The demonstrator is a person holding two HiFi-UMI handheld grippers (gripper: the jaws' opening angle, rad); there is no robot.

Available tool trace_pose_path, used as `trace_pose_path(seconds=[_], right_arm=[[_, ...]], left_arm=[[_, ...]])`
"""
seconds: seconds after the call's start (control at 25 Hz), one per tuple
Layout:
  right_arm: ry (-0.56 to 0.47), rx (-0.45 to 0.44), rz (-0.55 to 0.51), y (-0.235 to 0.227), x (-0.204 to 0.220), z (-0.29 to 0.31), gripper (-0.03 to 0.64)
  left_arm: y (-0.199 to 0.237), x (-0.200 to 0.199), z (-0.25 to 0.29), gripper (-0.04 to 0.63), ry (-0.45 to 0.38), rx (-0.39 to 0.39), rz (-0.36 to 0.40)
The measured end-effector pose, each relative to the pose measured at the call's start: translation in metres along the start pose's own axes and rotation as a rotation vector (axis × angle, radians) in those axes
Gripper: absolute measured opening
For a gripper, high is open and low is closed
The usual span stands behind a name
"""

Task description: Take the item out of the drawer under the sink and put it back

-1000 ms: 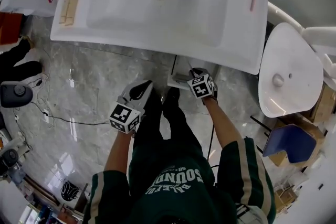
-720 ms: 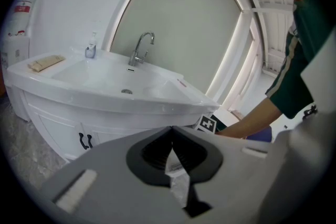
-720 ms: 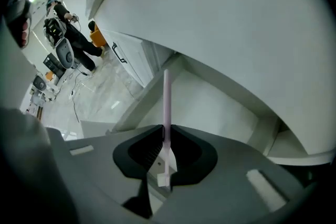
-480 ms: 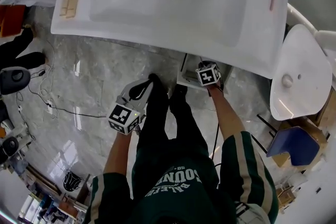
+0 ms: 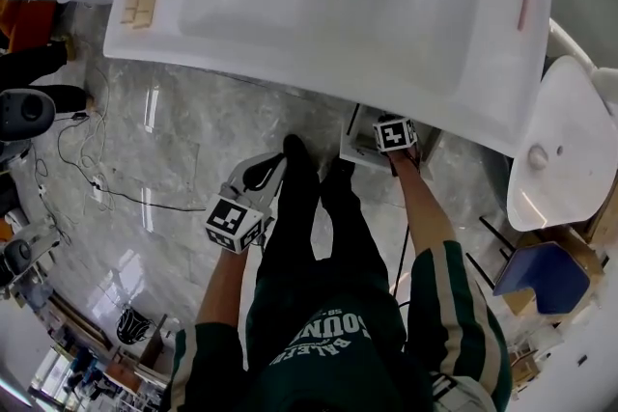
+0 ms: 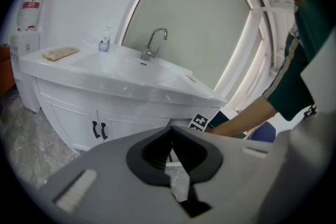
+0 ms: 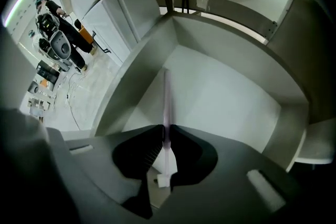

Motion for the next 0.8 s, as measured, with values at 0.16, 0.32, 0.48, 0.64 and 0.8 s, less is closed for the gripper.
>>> trace_pose_path(seconds=[0.16, 0.32, 0.48, 0.64, 0.8], right_arm=[[-0.023, 0.000, -0.008, -0.003, -0.002, 0.004, 0.051], [-0.026, 0.003, -0.025, 0.001, -0.006, -0.007, 0.058], [-0.047, 0.012, -0.036, 0.009, -0.007, -0.026, 0.058], [-0.073, 0.032, -0.045, 0.030, -0.011, -0.069, 0.058], [-0.134, 0.027, -0.042, 0.052, -0.003, -0.105, 0.057]], left_arm=[[0.001, 0.003, -0.001, 0.051, 0.004, 0.003, -0.009], [-0.002, -0.004, -0.001, 0.051, -0.013, 0.013, -0.011], [-0.010, -0.014, -0.006, 0.051, -0.030, 0.030, -0.003], [-0.019, -0.031, -0.014, 0.051, -0.053, 0.055, 0.011], [-0.031, -0.049, -0.028, 0.051, -0.079, 0.076, 0.030]])
Point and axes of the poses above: the fingertips, and each gripper's own axes: z forward along the fingers, y to its left, x out of its underside, the point moved 4 cm from there along -z, backward along the fingers, and after that the axes turned 14 degrees about -x, right-handed, at the moved point
